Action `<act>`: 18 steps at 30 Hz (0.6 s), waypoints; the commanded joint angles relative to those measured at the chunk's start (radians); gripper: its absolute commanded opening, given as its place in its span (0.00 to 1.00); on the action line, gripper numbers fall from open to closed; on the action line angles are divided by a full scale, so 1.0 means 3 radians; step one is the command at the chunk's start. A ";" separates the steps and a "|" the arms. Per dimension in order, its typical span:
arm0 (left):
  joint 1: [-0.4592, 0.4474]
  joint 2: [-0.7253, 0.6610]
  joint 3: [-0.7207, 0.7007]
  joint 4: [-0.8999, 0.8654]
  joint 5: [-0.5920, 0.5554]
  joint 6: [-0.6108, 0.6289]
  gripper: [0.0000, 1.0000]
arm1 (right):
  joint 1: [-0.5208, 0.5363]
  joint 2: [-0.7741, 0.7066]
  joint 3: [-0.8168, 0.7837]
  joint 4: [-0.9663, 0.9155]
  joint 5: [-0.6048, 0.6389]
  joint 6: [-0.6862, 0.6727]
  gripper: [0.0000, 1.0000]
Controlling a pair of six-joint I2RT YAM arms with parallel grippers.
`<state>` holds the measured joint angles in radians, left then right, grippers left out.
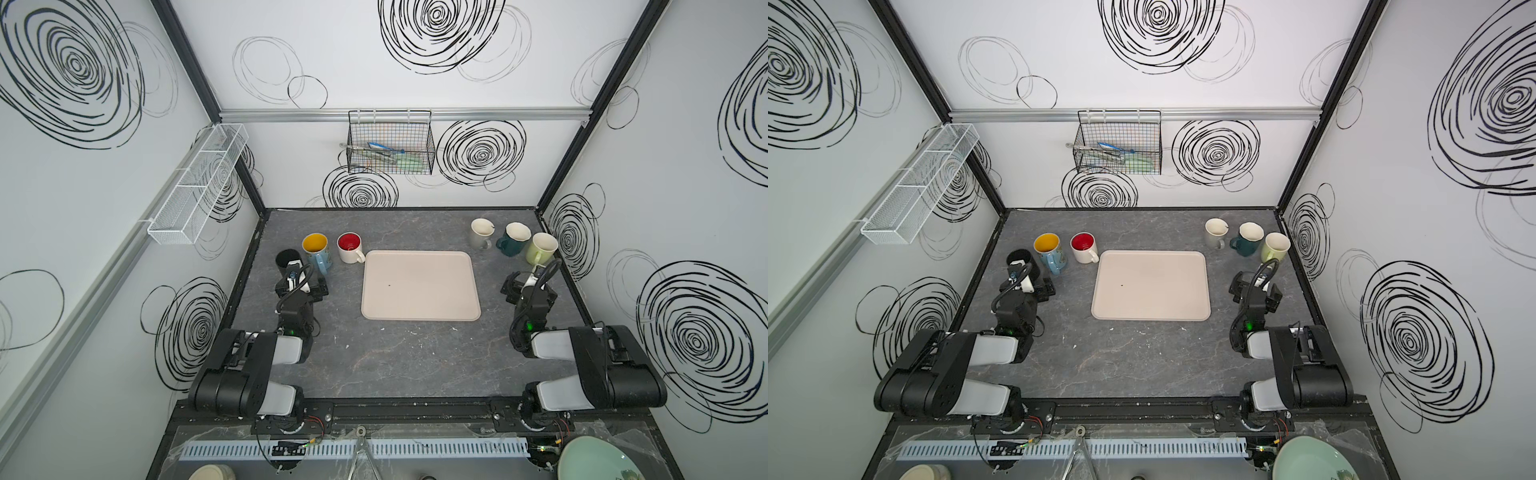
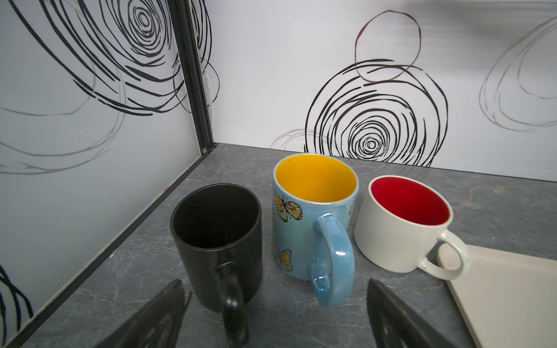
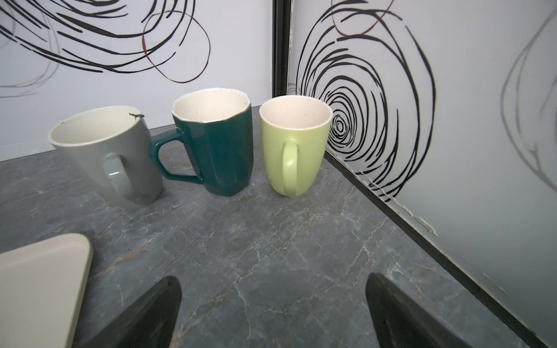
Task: Turn the mug right side up
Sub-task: Reset both arms
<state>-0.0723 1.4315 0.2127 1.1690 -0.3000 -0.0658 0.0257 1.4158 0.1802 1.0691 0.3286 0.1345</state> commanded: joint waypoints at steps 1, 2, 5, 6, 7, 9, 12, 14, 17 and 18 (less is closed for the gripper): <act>-0.0044 0.0034 0.0072 0.0234 -0.0020 0.0081 0.96 | -0.0033 0.0109 -0.0192 0.0792 -0.0315 -0.0158 1.00; -0.0057 0.0038 0.0069 0.0239 -0.0030 0.0095 0.96 | -0.0035 0.0255 -0.0301 0.1249 -0.0308 -0.0260 1.00; -0.0085 0.0044 0.0072 0.0256 -0.0024 0.0133 0.96 | -0.0014 0.0262 -0.0229 0.1171 -0.0246 -0.0252 1.00; -0.0095 0.0057 0.0067 0.0276 0.0001 0.0154 0.96 | -0.0017 0.0168 -0.0115 0.0720 -0.0235 -0.0174 1.00; -0.0107 0.0056 0.0062 0.0283 -0.0007 0.0163 0.96 | -0.0071 0.0134 0.0016 0.0451 -0.0341 -0.0096 1.00; -0.0107 0.0055 0.0062 0.0291 -0.0007 0.0165 0.96 | -0.0112 0.0221 0.0055 0.0507 -0.0334 -0.0083 1.00; -0.0113 0.0050 0.0053 0.0296 -0.0017 0.0166 0.96 | -0.0124 0.0192 0.0069 0.0436 -0.0368 -0.0065 1.00; -0.0112 0.0058 0.0059 0.0291 -0.0012 0.0166 0.96 | -0.0127 0.0190 0.0074 0.0430 -0.0374 -0.0059 1.00; -0.0112 0.0055 0.0066 0.0281 -0.0007 0.0165 0.96 | -0.0125 0.0187 0.0074 0.0417 -0.0370 -0.0061 1.00; -0.0107 0.0063 0.0073 0.0272 -0.0007 0.0161 0.96 | -0.0127 0.0185 0.0075 0.0415 -0.0370 -0.0059 1.00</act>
<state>-0.1001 1.4391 0.2127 1.1770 -0.3004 -0.0341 -0.0078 1.4857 0.1963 1.1954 0.2230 0.1123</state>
